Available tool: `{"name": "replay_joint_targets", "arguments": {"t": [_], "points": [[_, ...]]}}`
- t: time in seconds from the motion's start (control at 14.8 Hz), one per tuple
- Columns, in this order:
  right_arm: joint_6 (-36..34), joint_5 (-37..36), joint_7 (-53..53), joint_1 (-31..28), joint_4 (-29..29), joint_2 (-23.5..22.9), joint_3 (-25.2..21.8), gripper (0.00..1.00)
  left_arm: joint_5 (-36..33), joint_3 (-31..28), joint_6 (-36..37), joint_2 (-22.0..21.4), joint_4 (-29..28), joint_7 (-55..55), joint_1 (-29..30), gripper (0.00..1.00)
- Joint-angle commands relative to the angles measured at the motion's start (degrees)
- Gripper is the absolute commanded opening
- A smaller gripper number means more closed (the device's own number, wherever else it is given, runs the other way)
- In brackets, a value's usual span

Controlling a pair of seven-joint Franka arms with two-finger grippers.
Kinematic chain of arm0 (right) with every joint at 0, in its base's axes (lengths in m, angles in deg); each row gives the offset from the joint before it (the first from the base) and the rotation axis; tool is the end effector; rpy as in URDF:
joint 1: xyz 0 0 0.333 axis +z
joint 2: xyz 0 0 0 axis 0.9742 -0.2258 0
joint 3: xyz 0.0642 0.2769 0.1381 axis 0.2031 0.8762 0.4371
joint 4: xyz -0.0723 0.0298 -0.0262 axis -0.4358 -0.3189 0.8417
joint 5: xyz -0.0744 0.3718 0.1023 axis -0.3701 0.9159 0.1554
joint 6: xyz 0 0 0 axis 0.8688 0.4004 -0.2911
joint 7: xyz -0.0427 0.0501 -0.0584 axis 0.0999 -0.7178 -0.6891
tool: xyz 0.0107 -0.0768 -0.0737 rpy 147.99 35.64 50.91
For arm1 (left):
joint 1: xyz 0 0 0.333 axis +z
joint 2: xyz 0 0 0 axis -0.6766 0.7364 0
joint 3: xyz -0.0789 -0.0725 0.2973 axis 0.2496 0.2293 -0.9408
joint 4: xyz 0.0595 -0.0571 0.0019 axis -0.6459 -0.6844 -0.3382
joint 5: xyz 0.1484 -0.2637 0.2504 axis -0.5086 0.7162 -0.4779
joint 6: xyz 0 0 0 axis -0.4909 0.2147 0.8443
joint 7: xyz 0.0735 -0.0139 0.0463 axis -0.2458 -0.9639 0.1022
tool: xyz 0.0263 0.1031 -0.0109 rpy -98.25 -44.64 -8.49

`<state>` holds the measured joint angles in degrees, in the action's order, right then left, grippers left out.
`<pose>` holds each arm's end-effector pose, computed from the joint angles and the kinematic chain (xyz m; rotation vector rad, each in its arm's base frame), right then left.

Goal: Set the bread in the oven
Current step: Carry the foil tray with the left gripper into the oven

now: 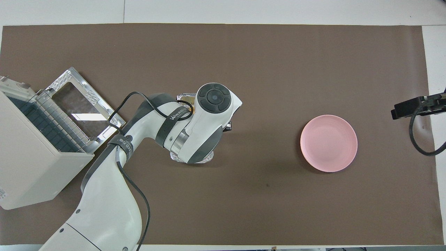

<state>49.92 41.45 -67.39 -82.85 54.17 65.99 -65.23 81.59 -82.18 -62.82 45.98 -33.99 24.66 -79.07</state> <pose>0.5375 -0.0157 0.6255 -3.1326 -0.1492 0.0800 0.5073 -0.4239 0.3380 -3.0740 0.0892 0.1289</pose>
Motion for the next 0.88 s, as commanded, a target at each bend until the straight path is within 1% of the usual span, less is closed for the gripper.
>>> {"name": "replay_joint_targets", "arguments": {"t": [0.0, 0.07, 0.2, 0.27, 0.34, 0.47, 0.54, 0.68, 0.81], "points": [[0.19, -0.69, -0.94, -0.78, 1.85, 1.70, 0.61, 1.00, 2.93, -1.08, 6.17, -4.00, 2.90, 0.64, 2.19, 0.00], [0.19, -0.69, -0.86, -0.78, 1.85, 1.70, 0.61, 1.00, 3.54, -1.17, 9.34, -5.14, 5.97, 0.64, 5.26, 0.00], [0.19, -0.69, -0.94, -0.78, 1.85, 1.70, 0.61, 1.00, 4.25, -1.43, 15.58, -5.25, 12.82, 1.25, 9.32, 0.00], [0.19, -0.69, -0.86, -0.78, 1.85, 1.70, 0.61, 1.00, 3.99, -3.18, 17.27, -4.63, 15.47, 2.30, 10.72, 0.00], [0.19, -0.69, -0.94, -0.78, 1.85, 1.70, 0.53, 1.00, 3.90, -6.59, 17.63, -4.63, 16.28, 2.57, 11.00, 0.00], [0.19, -0.69, -0.86, -0.78, 1.85, 1.70, 0.61, 1.00, 3.72, -13.53, 15.89, -4.63, 15.24, 1.44, 11.61, 0.00], [0.19, -0.69, -0.85, -0.78, 1.85, 1.70, 0.61, 1.00, 3.72, -15.04, 13.53, -5.24, 12.62, 0.73, 13.79, 0.00], [0.19, -0.69, -0.86, -0.78, 1.85, 1.70, 0.61, 1.00, 3.72, -15.41, 8.78, -7.34, 6.82, 0.55, 17.75, 0.00], [0.19, -0.69, -0.94, -0.78, 1.85, 1.70, 0.61, 1.00, 3.63, -15.50, 7.70, -8.93, 2.85, 0.20, 20.57, 0.00]]}}
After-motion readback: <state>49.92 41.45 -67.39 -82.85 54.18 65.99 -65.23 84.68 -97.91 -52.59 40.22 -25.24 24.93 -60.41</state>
